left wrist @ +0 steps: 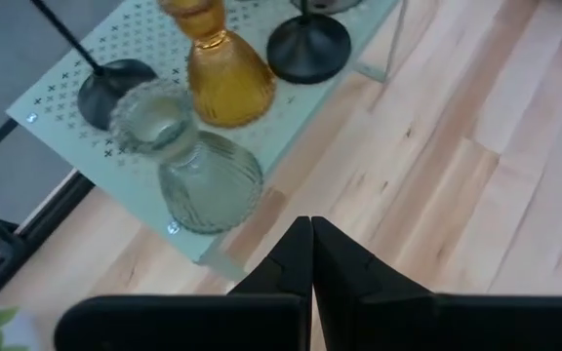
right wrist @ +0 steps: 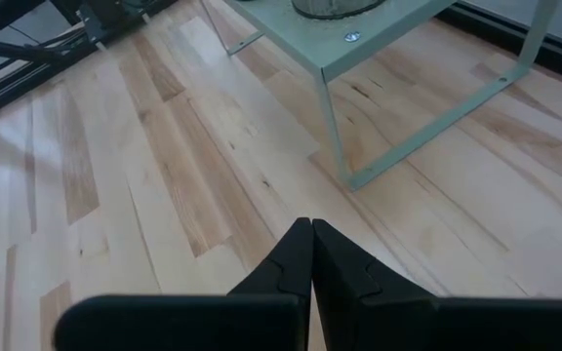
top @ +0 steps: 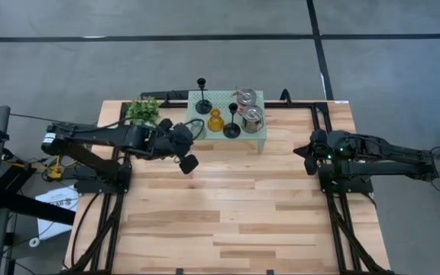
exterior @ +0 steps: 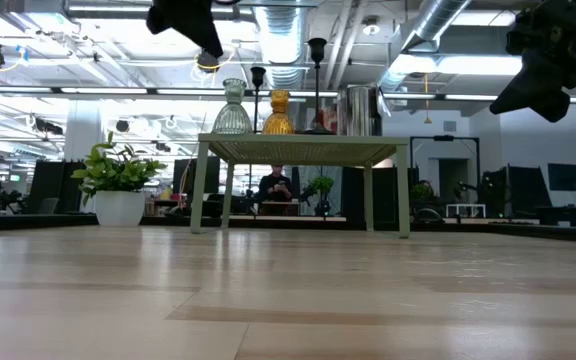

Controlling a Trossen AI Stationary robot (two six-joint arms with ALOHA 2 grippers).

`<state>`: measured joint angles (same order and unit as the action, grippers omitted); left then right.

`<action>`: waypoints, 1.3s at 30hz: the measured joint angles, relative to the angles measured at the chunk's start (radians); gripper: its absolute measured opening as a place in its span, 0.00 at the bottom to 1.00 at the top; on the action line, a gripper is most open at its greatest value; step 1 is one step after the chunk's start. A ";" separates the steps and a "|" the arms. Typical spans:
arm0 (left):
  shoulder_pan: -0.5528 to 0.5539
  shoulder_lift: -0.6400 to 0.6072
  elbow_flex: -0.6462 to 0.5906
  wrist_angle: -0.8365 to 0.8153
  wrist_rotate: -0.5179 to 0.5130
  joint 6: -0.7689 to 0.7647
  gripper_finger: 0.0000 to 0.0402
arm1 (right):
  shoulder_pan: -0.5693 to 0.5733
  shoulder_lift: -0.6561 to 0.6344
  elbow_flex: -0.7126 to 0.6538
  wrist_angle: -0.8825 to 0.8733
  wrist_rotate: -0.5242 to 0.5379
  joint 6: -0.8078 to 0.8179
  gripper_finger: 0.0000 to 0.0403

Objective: Pick & Place candle stick holders
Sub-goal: Put the green glass candle holder on the shelf

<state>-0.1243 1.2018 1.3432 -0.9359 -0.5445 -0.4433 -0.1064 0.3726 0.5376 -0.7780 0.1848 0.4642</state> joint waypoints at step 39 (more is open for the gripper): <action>0.116 -0.121 -0.447 0.544 -0.033 0.078 0.00 | 0.000 0.000 0.000 0.000 0.000 -0.001 0.00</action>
<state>-0.0081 1.0805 0.8959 -0.3921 -0.5778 -0.3656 -0.1066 0.3726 0.5377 -0.7780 0.1844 0.4633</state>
